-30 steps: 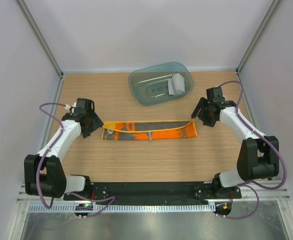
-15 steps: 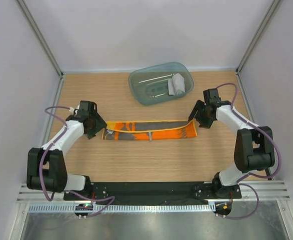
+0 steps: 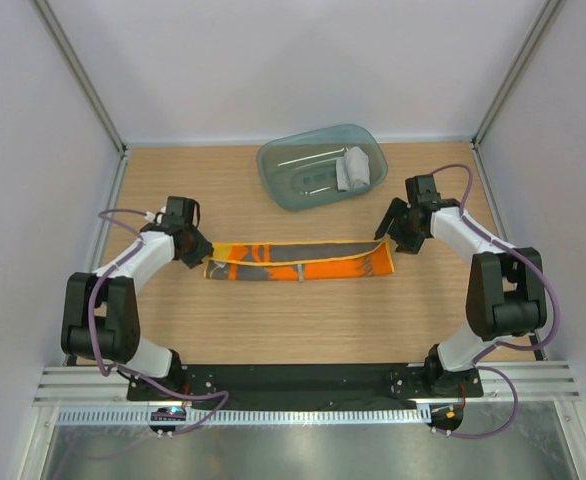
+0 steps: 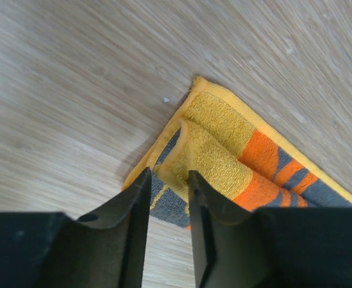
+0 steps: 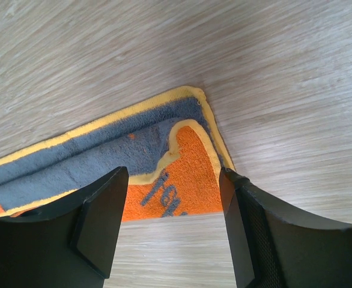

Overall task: Roll the towels
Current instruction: Fold the towel

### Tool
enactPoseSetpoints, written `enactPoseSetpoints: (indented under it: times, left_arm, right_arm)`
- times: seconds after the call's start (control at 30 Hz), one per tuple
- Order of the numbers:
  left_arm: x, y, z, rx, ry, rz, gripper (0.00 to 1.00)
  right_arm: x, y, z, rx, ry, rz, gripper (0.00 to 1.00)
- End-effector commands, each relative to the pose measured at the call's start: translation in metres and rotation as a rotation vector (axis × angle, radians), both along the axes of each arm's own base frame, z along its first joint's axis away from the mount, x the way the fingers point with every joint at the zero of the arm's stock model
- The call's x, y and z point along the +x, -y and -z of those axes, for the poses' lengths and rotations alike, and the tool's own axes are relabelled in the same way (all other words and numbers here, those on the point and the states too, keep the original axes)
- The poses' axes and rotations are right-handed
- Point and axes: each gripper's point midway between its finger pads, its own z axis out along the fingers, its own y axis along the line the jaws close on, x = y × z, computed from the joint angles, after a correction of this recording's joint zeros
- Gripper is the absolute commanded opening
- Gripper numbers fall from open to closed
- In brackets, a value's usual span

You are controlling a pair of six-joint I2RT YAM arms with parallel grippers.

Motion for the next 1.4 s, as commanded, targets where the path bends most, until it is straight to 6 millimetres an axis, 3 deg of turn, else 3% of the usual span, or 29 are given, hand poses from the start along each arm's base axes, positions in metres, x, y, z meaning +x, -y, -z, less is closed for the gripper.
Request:
enactPoseSetpoints:
  times: [0.0,0.13,0.27,0.53,0.63,0.8,0.97,1.07,1.3,1.37]
  left_arm:
    - [0.021,0.008,-0.017,-0.023,0.080,0.006,0.30]
    - [0.024,0.009,-0.018,-0.021,0.083,0.008,0.16]
    - [0.025,0.010,-0.019,-0.022,0.085,0.012,0.10]
    - [0.024,0.010,-0.020,-0.023,0.085,0.017,0.02]
    - [0.022,0.011,-0.024,-0.029,0.092,0.021,0.00]
    - [0.013,0.009,-0.036,-0.025,0.108,0.028,0.00]
    - [-0.010,0.005,-0.060,-0.019,0.127,0.035,0.00]
    - [-0.032,0.002,-0.071,-0.021,0.138,0.040,0.00]
    - [-0.086,-0.005,-0.075,-0.026,0.139,0.039,0.00]
    - [-0.102,-0.005,-0.068,-0.032,0.104,0.041,0.00]
  right_arm:
    - [0.019,-0.001,-0.015,0.001,0.061,-0.010,0.69]
    - [0.022,-0.001,-0.011,-0.001,0.053,-0.009,0.68]
    - [0.025,-0.004,-0.006,0.013,0.048,-0.010,0.62]
    - [0.027,-0.007,0.007,0.026,0.020,-0.013,0.12]
    - [0.026,-0.007,0.003,0.031,0.027,-0.012,0.01]
    - [0.017,-0.007,-0.019,0.037,0.059,-0.021,0.01]
    - [-0.008,-0.004,-0.049,0.037,0.103,-0.028,0.01]
    - [-0.036,-0.001,-0.063,0.038,0.118,-0.026,0.01]
    - [-0.108,0.002,-0.050,0.073,0.062,-0.005,0.01]
    - [-0.125,0.000,-0.047,0.099,0.054,0.003,0.01]
